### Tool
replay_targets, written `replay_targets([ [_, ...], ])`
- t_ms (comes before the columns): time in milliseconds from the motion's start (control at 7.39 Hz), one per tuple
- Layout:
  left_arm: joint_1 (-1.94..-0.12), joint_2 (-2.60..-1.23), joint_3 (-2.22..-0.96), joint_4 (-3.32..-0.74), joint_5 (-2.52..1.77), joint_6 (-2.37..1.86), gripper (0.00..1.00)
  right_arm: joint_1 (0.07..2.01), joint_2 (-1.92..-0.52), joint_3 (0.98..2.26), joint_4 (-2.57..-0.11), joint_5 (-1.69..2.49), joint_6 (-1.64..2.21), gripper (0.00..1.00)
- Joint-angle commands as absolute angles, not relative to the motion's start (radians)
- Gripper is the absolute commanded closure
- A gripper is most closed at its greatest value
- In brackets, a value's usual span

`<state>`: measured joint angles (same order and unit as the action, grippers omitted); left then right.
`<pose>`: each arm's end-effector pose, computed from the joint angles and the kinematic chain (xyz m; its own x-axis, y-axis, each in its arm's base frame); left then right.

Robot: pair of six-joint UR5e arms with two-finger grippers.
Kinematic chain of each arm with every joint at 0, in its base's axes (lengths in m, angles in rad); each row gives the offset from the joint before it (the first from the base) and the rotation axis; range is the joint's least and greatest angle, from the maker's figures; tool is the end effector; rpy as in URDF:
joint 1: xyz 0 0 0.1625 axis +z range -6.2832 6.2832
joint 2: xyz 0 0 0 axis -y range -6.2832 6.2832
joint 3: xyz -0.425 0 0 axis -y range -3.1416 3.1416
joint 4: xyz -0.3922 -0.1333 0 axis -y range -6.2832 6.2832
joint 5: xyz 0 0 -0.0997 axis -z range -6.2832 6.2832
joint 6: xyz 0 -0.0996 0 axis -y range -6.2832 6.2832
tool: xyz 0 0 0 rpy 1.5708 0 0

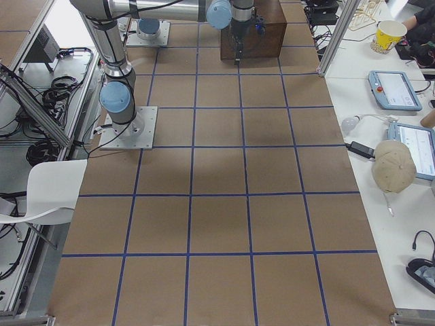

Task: Open drawer and put corn inside
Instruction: 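Lower the corn into the open drawer and open the left gripper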

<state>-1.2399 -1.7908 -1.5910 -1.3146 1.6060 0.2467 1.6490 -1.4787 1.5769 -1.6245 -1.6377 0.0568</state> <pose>0.0640 -0.5859 0.3860 -0.9957 -0.0844 -0.0380 -0.0842 0.9964 -0.0069 0.1672 -0.5131 0.4435 -0.9973 -0.0242 0.0692 -0.0215 0.9989 0.0406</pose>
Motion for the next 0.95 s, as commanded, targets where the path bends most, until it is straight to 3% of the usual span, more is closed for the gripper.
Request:
replay_targets([
  [0,-1.224,-1.796,-1.617,-1.324,1.608,0.227,1.0,1.649,-1.479,1.577,-1.624,-1.638,0.057,0.0],
  [135,-1.213,-1.798,-1.623,-1.315,1.606,0.227,0.87,1.649,-1.479,1.577,-1.624,-1.638,0.057,0.0],
  [271,-1.21,-1.801,-1.621,-1.315,1.605,0.229,0.57,1.649,-1.479,1.577,-1.624,-1.638,0.057,0.0],
  [406,-1.21,-1.802,-1.621,-1.312,1.603,0.235,0.01,1.649,-1.479,1.577,-1.624,-1.638,0.057,0.0],
  [812,-1.21,-1.804,-1.615,-1.312,1.605,0.236,0.0,1.649,-1.479,1.577,-1.624,-1.638,0.057,0.0],
])
